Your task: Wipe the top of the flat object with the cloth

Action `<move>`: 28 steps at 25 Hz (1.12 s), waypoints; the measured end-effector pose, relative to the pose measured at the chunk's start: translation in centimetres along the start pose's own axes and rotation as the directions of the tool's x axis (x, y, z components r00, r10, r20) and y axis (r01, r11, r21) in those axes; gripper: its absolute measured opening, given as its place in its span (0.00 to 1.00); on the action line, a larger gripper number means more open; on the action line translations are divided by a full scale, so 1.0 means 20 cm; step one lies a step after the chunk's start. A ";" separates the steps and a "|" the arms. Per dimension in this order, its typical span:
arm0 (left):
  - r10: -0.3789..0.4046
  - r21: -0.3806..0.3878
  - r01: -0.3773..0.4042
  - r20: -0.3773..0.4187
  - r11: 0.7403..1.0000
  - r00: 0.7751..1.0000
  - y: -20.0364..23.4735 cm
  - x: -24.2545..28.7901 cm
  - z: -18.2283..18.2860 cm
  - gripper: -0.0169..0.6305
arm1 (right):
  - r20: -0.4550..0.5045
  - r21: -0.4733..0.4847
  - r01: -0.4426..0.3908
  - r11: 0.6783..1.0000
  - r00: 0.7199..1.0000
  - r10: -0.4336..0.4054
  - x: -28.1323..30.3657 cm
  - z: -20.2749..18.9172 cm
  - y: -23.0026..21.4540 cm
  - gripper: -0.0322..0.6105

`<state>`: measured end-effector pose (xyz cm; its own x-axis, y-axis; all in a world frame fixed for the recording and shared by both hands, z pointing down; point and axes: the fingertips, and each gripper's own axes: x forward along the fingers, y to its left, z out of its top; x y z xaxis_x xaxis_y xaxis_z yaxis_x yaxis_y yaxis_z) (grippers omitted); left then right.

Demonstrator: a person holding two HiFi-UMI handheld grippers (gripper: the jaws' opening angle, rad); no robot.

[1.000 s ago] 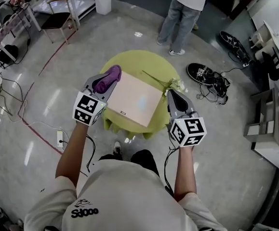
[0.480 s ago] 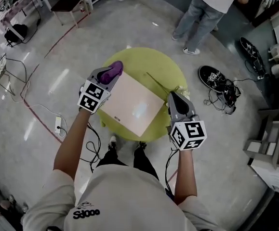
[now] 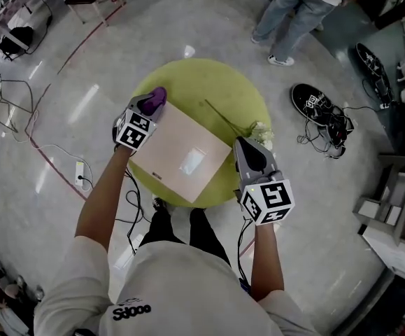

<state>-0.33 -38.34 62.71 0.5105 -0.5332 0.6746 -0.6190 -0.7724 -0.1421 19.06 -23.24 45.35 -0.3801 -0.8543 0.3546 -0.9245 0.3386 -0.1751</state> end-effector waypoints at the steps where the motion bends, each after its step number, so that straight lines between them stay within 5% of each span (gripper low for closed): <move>1: 0.007 0.002 -0.007 -0.014 1.000 1.000 0.00 0.02 -0.03 0.19 | -0.005 0.003 0.003 1.000 1.000 -0.003 0.00 -0.01 -0.01 0.06; 11: 0.029 0.044 -0.029 -0.011 0.999 1.000 -0.15 0.09 -0.08 0.19 | -0.031 0.048 0.032 0.998 0.999 -0.030 -0.05 -0.10 -0.08 0.06; 18: -0.106 0.103 0.103 0.017 0.989 0.994 -0.56 0.09 0.01 0.19 | -0.027 0.047 0.049 0.998 0.998 -0.048 -0.13 -0.12 -0.07 0.06; 28: -0.331 0.209 0.321 0.014 0.924 0.943 -1.23 0.08 0.11 0.19 | -0.029 0.049 0.127 0.991 0.992 -0.126 -0.36 -0.19 -0.07 0.06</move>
<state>16.99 -21.04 65.69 0.6951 -0.2519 0.6733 -0.2828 -0.9569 -0.0660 22.97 -16.03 46.51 -0.2611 -0.8786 0.3999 -0.9628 0.2072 -0.1734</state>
